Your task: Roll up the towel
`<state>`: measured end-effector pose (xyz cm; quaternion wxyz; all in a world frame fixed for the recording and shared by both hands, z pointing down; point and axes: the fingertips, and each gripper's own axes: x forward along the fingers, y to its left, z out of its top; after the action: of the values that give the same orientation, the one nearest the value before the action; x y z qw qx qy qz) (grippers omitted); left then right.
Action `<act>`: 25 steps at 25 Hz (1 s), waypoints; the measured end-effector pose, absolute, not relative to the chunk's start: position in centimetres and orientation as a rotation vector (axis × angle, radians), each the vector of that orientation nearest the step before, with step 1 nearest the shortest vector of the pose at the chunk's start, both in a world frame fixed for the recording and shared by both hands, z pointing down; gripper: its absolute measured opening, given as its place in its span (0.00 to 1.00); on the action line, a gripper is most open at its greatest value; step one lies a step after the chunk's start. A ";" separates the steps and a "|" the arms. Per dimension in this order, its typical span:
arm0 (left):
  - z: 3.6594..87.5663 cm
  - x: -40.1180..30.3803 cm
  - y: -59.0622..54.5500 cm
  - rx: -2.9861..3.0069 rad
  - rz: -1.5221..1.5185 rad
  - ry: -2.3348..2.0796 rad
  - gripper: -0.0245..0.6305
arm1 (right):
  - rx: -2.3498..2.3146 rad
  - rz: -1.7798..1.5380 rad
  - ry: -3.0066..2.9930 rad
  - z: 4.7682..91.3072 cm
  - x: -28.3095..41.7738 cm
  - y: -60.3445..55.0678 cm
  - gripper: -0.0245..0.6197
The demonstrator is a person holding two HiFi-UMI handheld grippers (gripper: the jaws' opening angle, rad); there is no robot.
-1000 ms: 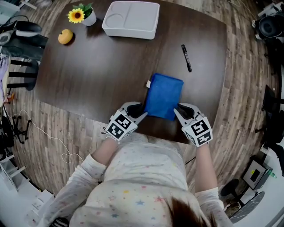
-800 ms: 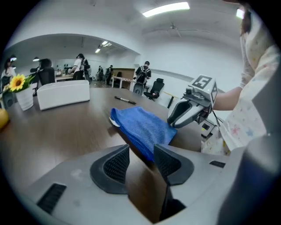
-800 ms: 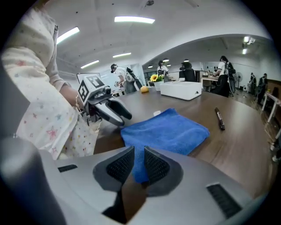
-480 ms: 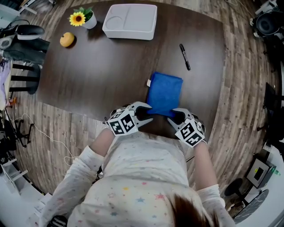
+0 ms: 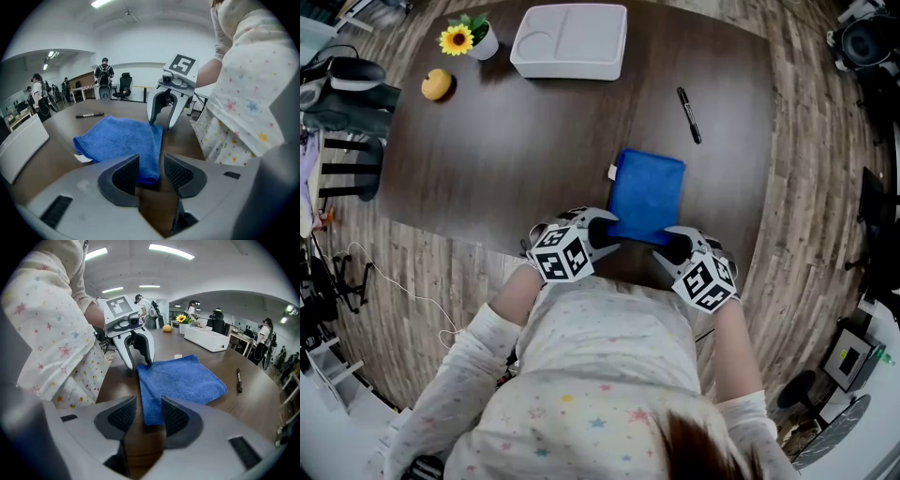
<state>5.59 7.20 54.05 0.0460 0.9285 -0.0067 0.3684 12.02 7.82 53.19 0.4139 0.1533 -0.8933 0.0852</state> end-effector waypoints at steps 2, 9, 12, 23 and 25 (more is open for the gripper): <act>53.4 6.1 7.4 2.856 1.087 0.016 0.27 | 0.377 0.250 -2.277 52.7 11.6 7.9 0.29; 55.8 6.2 8.4 2.849 1.216 0.141 0.27 | 0.350 0.187 -2.204 55.2 12.8 8.5 0.29; 55.8 6.1 8.5 2.852 1.167 0.133 0.27 | 0.358 0.168 -2.211 55.2 12.7 8.5 0.29; 55.8 6.1 6.8 2.879 1.127 0.049 0.10 | 0.427 0.195 -2.181 55.2 12.9 7.0 0.10; 55.6 6.1 7.3 2.859 1.121 0.072 0.09 | 0.399 0.204 -2.183 55.0 13.0 7.5 0.09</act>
<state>6.13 7.31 55.64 0.0350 0.9301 0.0234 0.3648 13.03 7.46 55.01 0.4408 0.1609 -0.8793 0.0820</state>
